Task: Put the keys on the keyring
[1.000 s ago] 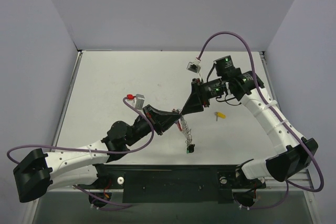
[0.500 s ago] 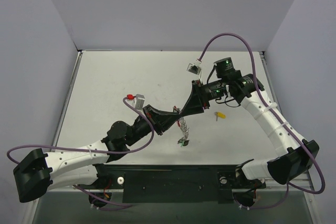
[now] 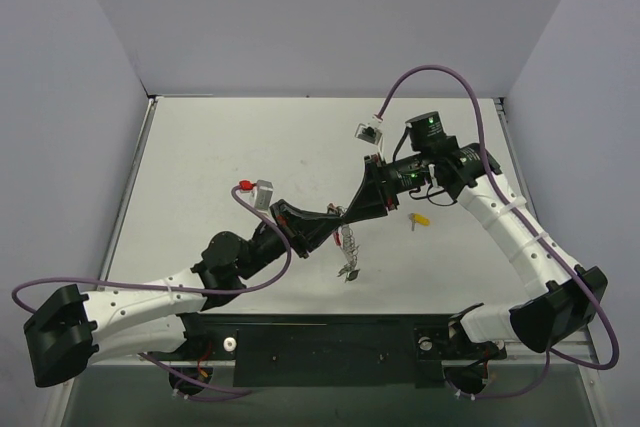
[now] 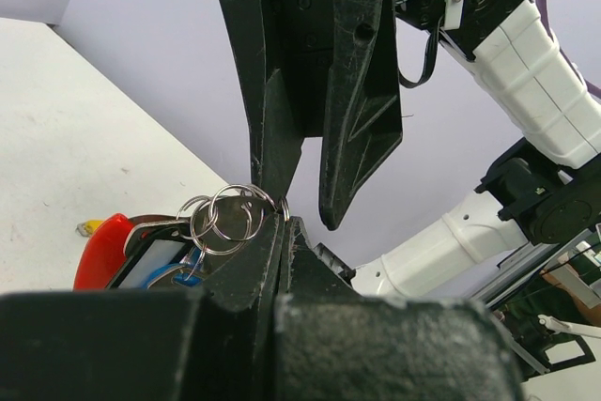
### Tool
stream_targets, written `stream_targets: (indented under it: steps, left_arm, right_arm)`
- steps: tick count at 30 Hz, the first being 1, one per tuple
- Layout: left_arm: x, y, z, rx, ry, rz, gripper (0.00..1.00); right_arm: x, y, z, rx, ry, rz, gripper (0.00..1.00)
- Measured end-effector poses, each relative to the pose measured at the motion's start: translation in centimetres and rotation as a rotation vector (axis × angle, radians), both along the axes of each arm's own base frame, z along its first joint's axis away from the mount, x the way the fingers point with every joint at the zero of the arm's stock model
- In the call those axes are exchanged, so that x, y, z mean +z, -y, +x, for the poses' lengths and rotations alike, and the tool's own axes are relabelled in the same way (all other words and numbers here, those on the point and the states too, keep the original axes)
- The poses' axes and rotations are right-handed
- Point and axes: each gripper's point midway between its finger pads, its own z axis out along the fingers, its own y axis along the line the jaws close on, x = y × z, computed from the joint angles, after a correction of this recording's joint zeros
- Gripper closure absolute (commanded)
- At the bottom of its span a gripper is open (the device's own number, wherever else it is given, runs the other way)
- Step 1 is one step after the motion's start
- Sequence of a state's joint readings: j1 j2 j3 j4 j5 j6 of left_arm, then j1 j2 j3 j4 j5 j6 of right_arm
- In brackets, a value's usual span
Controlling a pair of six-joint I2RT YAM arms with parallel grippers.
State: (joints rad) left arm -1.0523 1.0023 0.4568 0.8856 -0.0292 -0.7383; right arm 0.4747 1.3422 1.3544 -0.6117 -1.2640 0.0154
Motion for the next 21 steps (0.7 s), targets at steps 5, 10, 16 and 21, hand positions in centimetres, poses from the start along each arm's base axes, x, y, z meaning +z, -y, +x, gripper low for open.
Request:
stream_targets:
  steps: [5, 10, 16, 21]
  left_arm:
    - [0.17, -0.12, -0.06, 0.001, 0.003, -0.004, 1.00]
    - [0.21, -0.22, -0.16, -0.001, 0.005, -0.007, 1.00]
    - [0.22, -0.27, -0.19, -0.001, 0.005, -0.009, 1.00]
    - [0.16, -0.28, -0.22, -0.001, 0.004, -0.009, 1.00]
  right_arm:
    - [0.29, 0.05, -0.17, 0.003, 0.009, 0.009, 0.76]
    - [0.27, 0.06, -0.23, 0.005, 0.010, 0.012, 0.81]
    - [0.06, 0.03, -0.19, 0.006, 0.011, 0.013, 0.96]
    - [-0.04, 0.03, -0.17, 0.008, 0.011, 0.016, 1.00]
